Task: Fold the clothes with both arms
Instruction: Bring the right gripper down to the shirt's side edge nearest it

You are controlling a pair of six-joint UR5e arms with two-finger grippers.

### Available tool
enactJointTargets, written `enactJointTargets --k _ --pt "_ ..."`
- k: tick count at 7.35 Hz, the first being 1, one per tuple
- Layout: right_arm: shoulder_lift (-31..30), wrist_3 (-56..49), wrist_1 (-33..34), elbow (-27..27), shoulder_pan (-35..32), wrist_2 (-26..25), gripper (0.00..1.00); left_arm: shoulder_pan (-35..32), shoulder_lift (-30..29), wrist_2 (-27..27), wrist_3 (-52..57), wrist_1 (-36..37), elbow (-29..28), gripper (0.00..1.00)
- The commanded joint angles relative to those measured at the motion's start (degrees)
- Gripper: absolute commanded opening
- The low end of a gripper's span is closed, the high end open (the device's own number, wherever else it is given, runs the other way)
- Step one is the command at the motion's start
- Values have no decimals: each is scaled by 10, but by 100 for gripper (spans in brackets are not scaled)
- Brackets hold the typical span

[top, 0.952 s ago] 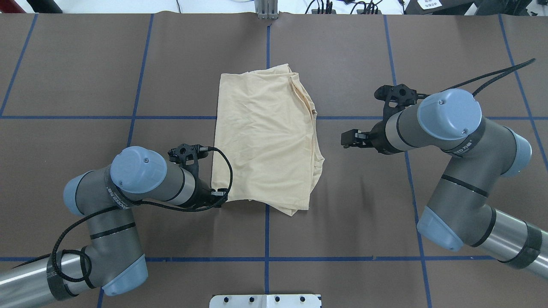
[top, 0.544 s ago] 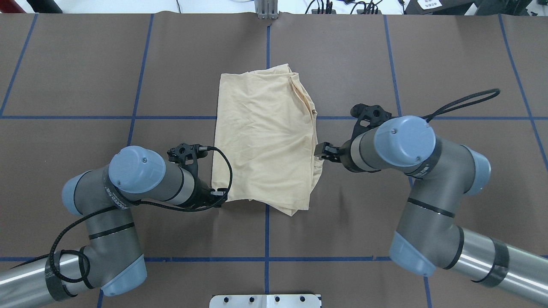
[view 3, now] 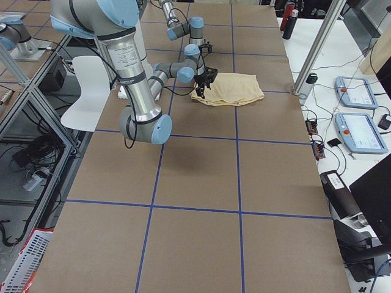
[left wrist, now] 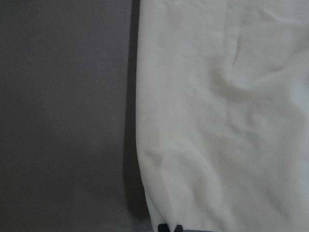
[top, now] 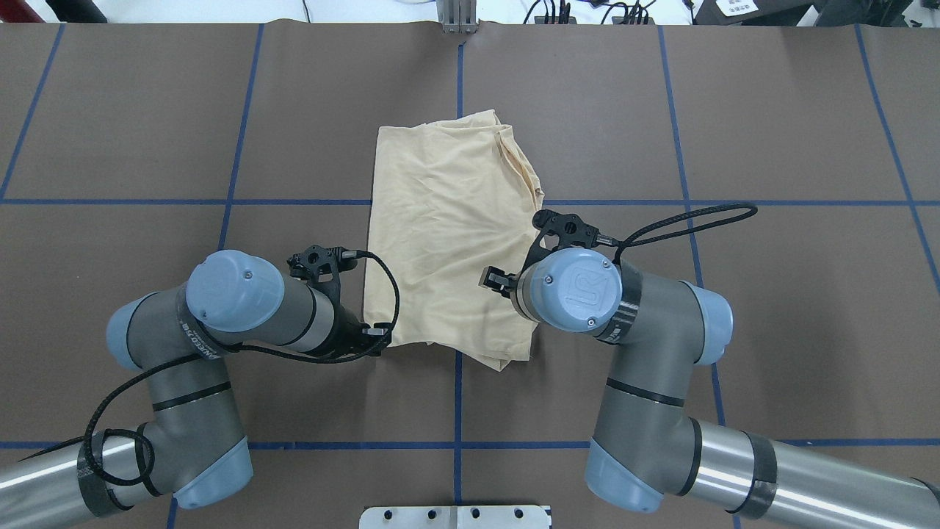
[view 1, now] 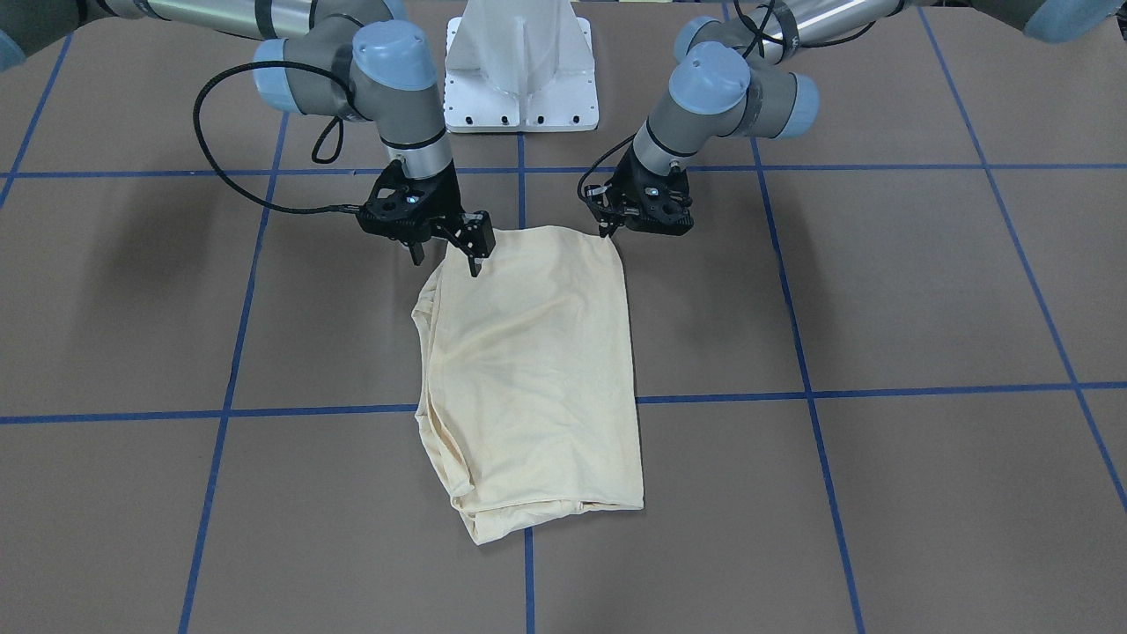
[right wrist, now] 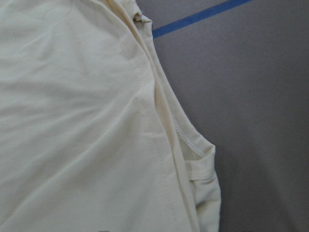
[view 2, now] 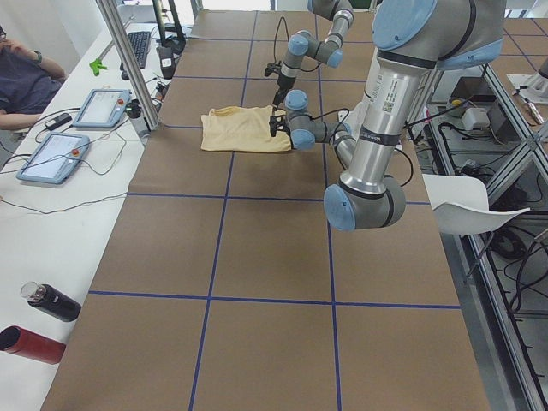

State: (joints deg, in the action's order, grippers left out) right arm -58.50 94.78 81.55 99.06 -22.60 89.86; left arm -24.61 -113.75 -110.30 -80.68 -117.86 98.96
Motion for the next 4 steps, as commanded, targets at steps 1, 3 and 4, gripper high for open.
enactJointTargets --k 1,3,4 --pt "3 -41 1 -16 5 -18 78 0 -1 0 0 0 1 0" --pt "-11 -61 3 -14 6 -35 78 0 -2 0 0 0 0 0" --pt "-20 -61 3 -15 12 -43 78 0 -2 0 0 0 0 0"
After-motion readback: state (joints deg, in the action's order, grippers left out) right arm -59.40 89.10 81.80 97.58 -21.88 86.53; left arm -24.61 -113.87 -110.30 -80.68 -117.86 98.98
